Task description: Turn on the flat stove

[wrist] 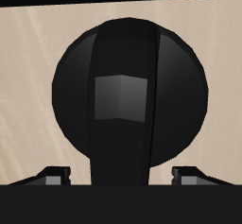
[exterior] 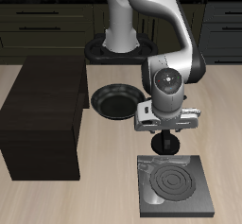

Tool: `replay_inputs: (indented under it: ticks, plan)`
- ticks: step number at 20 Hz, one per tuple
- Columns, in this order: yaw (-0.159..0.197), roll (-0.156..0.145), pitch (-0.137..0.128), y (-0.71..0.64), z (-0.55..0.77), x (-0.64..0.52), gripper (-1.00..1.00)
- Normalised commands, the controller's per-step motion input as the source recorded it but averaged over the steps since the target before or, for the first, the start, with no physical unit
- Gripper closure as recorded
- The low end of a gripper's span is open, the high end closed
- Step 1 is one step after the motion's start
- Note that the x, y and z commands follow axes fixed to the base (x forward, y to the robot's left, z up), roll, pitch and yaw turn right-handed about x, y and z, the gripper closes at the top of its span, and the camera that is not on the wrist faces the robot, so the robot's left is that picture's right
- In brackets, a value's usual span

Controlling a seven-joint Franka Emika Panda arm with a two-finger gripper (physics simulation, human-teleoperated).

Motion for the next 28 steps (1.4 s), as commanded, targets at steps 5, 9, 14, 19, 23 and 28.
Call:
replay_inputs:
  ticks: [5,9,14,19,23,28]
  plan:
    - [0.020,-0.013,-0.017,-0.15,-0.03,-0.10,1.00]
    - [0.025,-0.007,-0.018,-0.12,0.05,-0.07,1.00]
    - [0.029,-0.026,-0.025,-0.15,0.07,-0.04,1.00]
    - [0.028,-0.048,-0.034,-0.20,0.10,-0.03,1.00]
    - [0.022,-0.027,-0.022,-0.22,0.06,-0.02,1.00]
    - [0.018,-0.018,-0.018,-0.09,0.05,0.01,1.00]
